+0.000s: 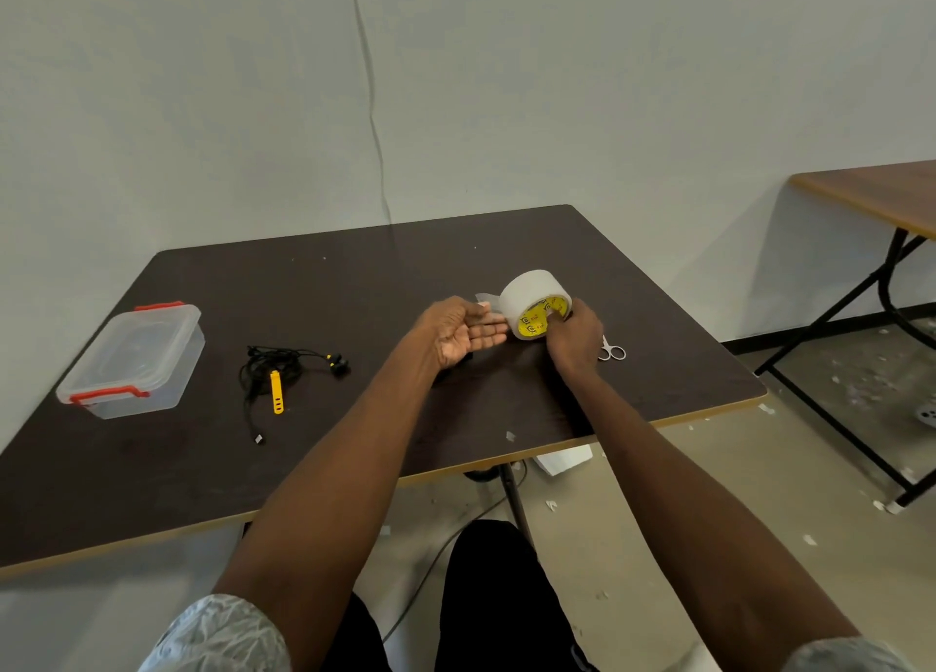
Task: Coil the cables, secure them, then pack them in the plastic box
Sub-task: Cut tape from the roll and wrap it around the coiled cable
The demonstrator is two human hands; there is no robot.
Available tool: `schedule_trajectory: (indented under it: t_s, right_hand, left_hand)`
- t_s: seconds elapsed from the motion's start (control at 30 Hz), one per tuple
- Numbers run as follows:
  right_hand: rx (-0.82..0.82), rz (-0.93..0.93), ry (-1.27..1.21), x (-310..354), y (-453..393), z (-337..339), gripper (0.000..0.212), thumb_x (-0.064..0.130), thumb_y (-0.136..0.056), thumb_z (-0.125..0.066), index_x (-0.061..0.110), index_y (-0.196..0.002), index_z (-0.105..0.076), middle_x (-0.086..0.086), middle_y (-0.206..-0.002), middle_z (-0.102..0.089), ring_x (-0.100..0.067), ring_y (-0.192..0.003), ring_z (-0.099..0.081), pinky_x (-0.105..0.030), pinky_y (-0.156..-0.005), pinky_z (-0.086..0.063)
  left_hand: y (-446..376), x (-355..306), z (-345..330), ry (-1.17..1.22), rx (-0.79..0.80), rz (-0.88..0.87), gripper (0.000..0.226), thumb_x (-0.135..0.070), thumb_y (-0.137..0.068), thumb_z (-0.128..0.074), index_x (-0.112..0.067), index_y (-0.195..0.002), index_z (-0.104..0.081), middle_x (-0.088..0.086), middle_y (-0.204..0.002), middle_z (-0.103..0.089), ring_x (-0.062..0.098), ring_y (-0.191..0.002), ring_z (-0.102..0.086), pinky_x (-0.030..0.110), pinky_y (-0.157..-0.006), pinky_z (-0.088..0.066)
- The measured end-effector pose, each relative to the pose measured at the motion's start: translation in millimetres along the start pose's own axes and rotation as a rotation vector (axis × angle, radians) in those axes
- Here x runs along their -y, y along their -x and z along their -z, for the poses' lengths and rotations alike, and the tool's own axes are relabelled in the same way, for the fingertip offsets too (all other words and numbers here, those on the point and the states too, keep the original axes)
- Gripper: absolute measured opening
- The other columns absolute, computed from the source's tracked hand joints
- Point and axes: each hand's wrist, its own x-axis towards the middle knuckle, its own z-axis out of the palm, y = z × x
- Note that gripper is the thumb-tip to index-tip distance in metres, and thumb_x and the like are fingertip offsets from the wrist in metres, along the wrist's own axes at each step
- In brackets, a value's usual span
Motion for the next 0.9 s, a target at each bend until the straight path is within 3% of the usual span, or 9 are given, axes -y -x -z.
schedule_trajectory:
  t_s: [0.1, 0.23, 0.3, 0.37, 0.47, 0.6, 0.7, 0.8, 0.9]
  right_hand:
    - [0.099, 0.012, 0.053, 2.0, -3.1, 9.4, 0.021, 0.007, -0.082, -0.066, 0.0, -0.102, -0.066, -0.016, -0.102, -0.068, -0.031, -0.095, -0.062, -0.026, -0.068, -0.037]
    - [0.09, 0.021, 0.214, 1.0, -10.7, 40.1, 0.006, 0.006, -0.086, -0.057, 0.005, -0.081, -0.059, -0.014, -0.085, -0.06, -0.029, -0.08, -0.055, -0.03, -0.061, -0.037]
    - [0.083, 0.001, 0.426, -9.0, -16.2, 54.8, 0.018, 0.019, -0.091, -0.058, 0.004, -0.097, -0.065, -0.019, -0.105, -0.063, -0.033, -0.101, -0.057, -0.033, -0.079, -0.041]
    - [0.159, -0.123, 0.585, -15.0, -14.7, 65.3, 0.054, 0.04, -0.089, -0.066, 0.002, -0.126, -0.056, -0.024, -0.135, -0.049, -0.037, -0.126, -0.044, -0.04, -0.1, -0.037]
    - [0.256, -0.209, 0.602, -14.5, -10.6, 70.8, 0.071, 0.042, -0.084, -0.073, 0.002, -0.136, -0.046, -0.024, -0.144, -0.039, -0.038, -0.133, -0.037, -0.043, -0.107, -0.035]
    - [0.26, -0.234, 0.553, -8.7, -7.7, 72.0, 0.056, 0.034, -0.083, -0.076, 0.003, -0.124, -0.056, -0.019, -0.128, -0.058, -0.033, -0.117, -0.055, -0.037, -0.089, -0.046]
    - [0.219, -0.245, 0.472, -7.7, -4.9, 74.1, 0.035, 0.02, -0.086, -0.074, 0.001, -0.113, -0.061, -0.015, -0.112, -0.065, -0.032, -0.105, -0.062, -0.032, -0.075, -0.044]
    - [0.095, -0.309, 0.195, -10.8, -1.3, 77.1, 0.025, 0.013, -0.086, -0.073, 0.0, -0.103, -0.061, -0.014, -0.101, -0.063, -0.029, -0.091, -0.059, -0.032, -0.068, -0.045]
    - [-0.012, -0.232, -0.152, -0.5, 7.0, 79.5, 0.009, 0.014, -0.091, -0.066, 0.008, -0.085, -0.064, -0.009, -0.083, -0.064, -0.022, -0.075, -0.058, -0.023, -0.052, -0.038]
  left_hand:
    - [1.4, -0.9, -3.6, -0.017, -0.007, 0.0, 0.017, 0.002, -0.096, -0.044, 0.01, -0.108, -0.054, 0.032, -0.125, -0.057, 0.041, -0.116, -0.058, 0.045, -0.089, -0.051]
    - [1.7, -3.0, -8.8, -0.042, -0.017, 0.001, 0.031, 0.002, -0.096, -0.044, 0.013, -0.125, -0.048, 0.032, -0.124, -0.058, 0.041, -0.116, -0.058, 0.046, -0.089, -0.051]
    - [3.0, -3.3, -9.6, -0.051, -0.014, 0.008, 0.035, 0.002, -0.096, -0.044, 0.013, -0.129, -0.046, 0.031, -0.123, -0.059, 0.04, -0.114, -0.059, 0.045, -0.088, -0.052]
    - [5.5, -2.9, -10.1, -0.062, -0.021, 0.02, 0.035, 0.002, -0.096, -0.044, 0.012, -0.129, -0.046, 0.03, -0.122, -0.059, 0.04, -0.114, -0.06, 0.045, -0.088, -0.052]
    - [6.3, -2.1, -9.6, -0.07, -0.025, 0.023, 0.034, 0.002, -0.096, -0.043, 0.011, -0.129, -0.047, 0.029, -0.122, -0.06, 0.039, -0.114, -0.06, 0.045, -0.09, -0.051]
    - [7.0, -2.9, -8.5, -0.085, -0.033, 0.017, 0.033, 0.002, -0.095, -0.044, 0.011, -0.127, -0.048, 0.029, -0.123, -0.06, 0.039, -0.114, -0.06, 0.046, -0.093, -0.05]
    - [6.9, -3.1, -7.8, -0.096, -0.034, 0.012, 0.029, 0.002, -0.095, -0.045, 0.01, -0.122, -0.051, 0.029, -0.122, -0.06, 0.039, -0.113, -0.06, 0.047, -0.094, -0.05]
    - [6.9, -2.2, -8.1, -0.087, -0.042, 0.01, 0.021, 0.002, -0.094, -0.049, 0.01, -0.112, -0.056, 0.03, -0.121, -0.06, 0.04, -0.113, -0.06, 0.047, -0.094, -0.05]
    - [4.5, -1.6, -7.6, -0.06, -0.05, -0.005, 0.03, 0.002, -0.094, -0.051, 0.013, -0.121, -0.053, 0.031, -0.119, -0.06, 0.04, -0.113, -0.06, 0.045, -0.092, -0.051]
